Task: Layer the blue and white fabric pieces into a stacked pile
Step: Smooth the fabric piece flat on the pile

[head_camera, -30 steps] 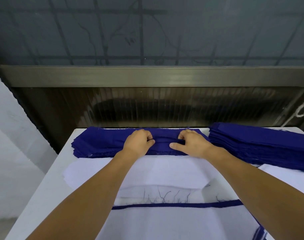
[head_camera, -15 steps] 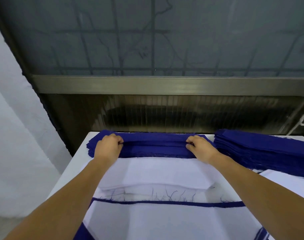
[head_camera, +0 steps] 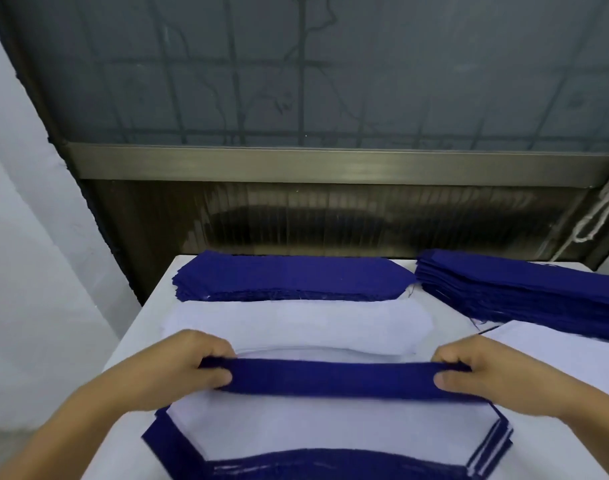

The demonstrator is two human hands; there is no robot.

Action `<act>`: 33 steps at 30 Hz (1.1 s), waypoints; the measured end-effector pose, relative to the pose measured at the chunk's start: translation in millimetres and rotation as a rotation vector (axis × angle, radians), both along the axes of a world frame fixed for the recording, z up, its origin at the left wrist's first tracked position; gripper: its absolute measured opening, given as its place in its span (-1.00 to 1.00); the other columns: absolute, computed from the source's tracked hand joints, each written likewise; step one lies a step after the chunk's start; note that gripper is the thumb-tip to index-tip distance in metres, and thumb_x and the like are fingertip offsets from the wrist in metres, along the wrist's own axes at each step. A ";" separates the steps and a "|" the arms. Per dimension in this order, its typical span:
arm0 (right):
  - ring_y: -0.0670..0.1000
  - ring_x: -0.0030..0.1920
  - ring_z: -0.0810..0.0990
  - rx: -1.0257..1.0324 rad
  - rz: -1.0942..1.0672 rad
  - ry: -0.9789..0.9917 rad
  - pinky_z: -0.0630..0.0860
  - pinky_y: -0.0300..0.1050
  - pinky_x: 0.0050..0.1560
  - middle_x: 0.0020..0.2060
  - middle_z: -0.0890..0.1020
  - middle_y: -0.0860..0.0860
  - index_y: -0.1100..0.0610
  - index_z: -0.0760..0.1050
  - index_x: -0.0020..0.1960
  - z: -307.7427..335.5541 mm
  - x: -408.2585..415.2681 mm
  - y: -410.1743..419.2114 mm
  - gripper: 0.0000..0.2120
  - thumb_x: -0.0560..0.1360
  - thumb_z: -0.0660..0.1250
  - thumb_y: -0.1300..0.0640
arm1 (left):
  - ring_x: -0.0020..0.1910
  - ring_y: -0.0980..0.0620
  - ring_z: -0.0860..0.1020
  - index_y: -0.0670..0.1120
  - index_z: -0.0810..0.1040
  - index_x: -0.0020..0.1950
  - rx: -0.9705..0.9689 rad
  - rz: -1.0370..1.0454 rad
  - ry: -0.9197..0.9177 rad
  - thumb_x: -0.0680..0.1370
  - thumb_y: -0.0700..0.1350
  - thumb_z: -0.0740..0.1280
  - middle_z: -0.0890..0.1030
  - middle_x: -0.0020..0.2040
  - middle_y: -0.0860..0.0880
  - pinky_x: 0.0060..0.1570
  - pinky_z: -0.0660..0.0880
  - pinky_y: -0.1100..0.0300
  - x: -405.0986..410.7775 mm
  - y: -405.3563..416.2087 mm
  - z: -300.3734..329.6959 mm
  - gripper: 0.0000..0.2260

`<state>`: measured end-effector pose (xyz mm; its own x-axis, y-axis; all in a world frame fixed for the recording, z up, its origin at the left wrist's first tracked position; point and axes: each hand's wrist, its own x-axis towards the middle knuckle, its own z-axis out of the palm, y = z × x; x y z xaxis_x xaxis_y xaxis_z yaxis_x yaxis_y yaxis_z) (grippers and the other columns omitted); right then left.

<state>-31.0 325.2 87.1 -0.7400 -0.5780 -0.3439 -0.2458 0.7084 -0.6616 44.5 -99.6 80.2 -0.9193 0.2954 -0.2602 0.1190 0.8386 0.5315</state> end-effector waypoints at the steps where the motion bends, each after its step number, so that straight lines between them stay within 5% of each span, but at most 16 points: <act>1: -0.12 -0.19 0.62 0.007 0.023 -0.072 0.47 -0.31 -0.20 -0.17 0.67 -0.05 -0.07 0.60 -0.12 2.5 6.7 2.9 -0.86 0.57 0.30 0.00 | -0.04 0.31 0.56 0.32 0.57 -0.03 0.040 -0.043 -0.061 0.58 0.00 0.31 0.60 -0.04 0.34 -0.06 0.45 0.47 5.5 3.2 3.7 -0.82; 4: -0.08 -0.13 0.66 0.023 0.005 -0.092 0.53 -0.24 -0.18 -0.14 0.69 -0.09 -0.08 0.62 -0.12 4.4 14.7 1.4 -0.83 0.60 0.28 0.03 | -0.02 0.30 0.57 0.26 0.59 0.00 0.065 -0.046 -0.080 0.60 -0.04 0.30 0.61 -0.02 0.32 -0.03 0.47 0.44 8.1 12.3 9.5 -0.82; 7: -0.01 -0.14 0.65 -0.073 -0.130 0.106 0.57 -0.09 -0.07 -0.16 0.69 -0.05 -0.02 0.63 -0.12 1.2 12.7 -0.8 -0.84 0.58 0.30 0.08 | -0.02 0.35 0.54 0.25 0.55 -0.01 0.025 0.102 0.131 0.59 -0.07 0.30 0.59 -0.03 0.30 -0.01 0.49 0.43 2.1 16.1 12.9 -0.83; 12: -0.19 -0.04 0.57 -0.167 -0.151 0.729 0.46 -0.35 -0.04 -0.13 0.60 -0.26 -0.06 0.63 -0.04 -17.2 31.5 2.2 -0.86 0.52 0.37 0.18 | -0.02 0.31 0.50 0.26 0.55 -0.07 -0.001 0.165 0.555 0.51 -0.14 0.41 0.53 -0.11 0.32 -0.11 0.47 0.44 19.7 18.6 5.5 -0.75; 15: -0.22 -0.05 0.53 -0.099 0.029 1.027 0.45 -0.31 -0.02 -0.07 0.61 -0.18 0.05 0.67 -0.03 -50.6 47.9 9.1 -0.82 0.59 0.28 0.14 | -0.08 0.31 0.49 0.19 0.61 -0.11 -0.069 0.023 0.578 0.42 -0.20 0.51 0.53 -0.14 0.30 -0.10 0.44 0.44 42.1 21.6 -19.6 -0.73; 17: -0.12 -0.09 0.60 -0.061 0.129 1.126 0.48 -0.27 -0.03 -0.09 0.65 -0.09 0.08 0.70 -0.05 -76.3 57.0 12.3 -0.57 0.66 0.07 0.01 | -0.14 0.33 0.47 0.13 0.64 -0.14 -0.132 -0.082 0.562 0.31 -0.25 0.58 0.55 -0.15 0.26 -0.13 0.40 0.45 53.3 24.8 -38.6 -0.69; 25: -0.09 -0.07 0.58 -0.039 0.148 1.215 0.48 -0.25 -0.01 -0.10 0.69 -0.06 0.07 0.72 -0.05 -100.7 65.0 14.8 -0.46 0.68 -0.03 -0.01 | -0.27 0.27 0.53 0.12 0.68 -0.17 -0.205 -0.132 0.591 0.19 -0.24 0.63 0.58 -0.19 0.21 -0.20 0.42 0.44 63.4 24.9 -64.5 -0.65; 28: -0.11 -0.04 0.52 -0.028 0.173 1.232 0.47 -0.26 -0.01 -0.12 0.69 -0.08 0.07 0.72 -0.07 -101.9 65.9 15.1 -0.44 0.68 -0.05 -0.01 | -0.25 0.30 0.49 0.12 0.68 -0.18 -0.168 -0.129 0.625 0.35 -0.18 0.40 0.58 -0.19 0.20 -0.23 0.45 0.44 65.0 26.3 -65.7 -0.80; 33: -0.11 -0.12 0.58 0.006 0.189 1.242 0.55 -0.24 -0.12 -0.15 0.68 -0.08 0.06 0.73 -0.08 -102.3 68.0 17.9 -0.44 0.68 -0.04 -0.03 | -0.29 0.25 0.53 0.08 0.70 -0.20 -0.170 -0.124 0.585 0.40 -0.09 0.16 0.59 -0.21 0.18 -0.27 0.47 0.41 67.4 29.9 -65.8 -0.70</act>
<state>37.0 343.1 -15.2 -0.4722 -0.7107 0.5215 -0.7972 0.5968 0.0915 111.9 -69.7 14.3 -0.8852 0.4082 0.2231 0.4524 0.8669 0.2091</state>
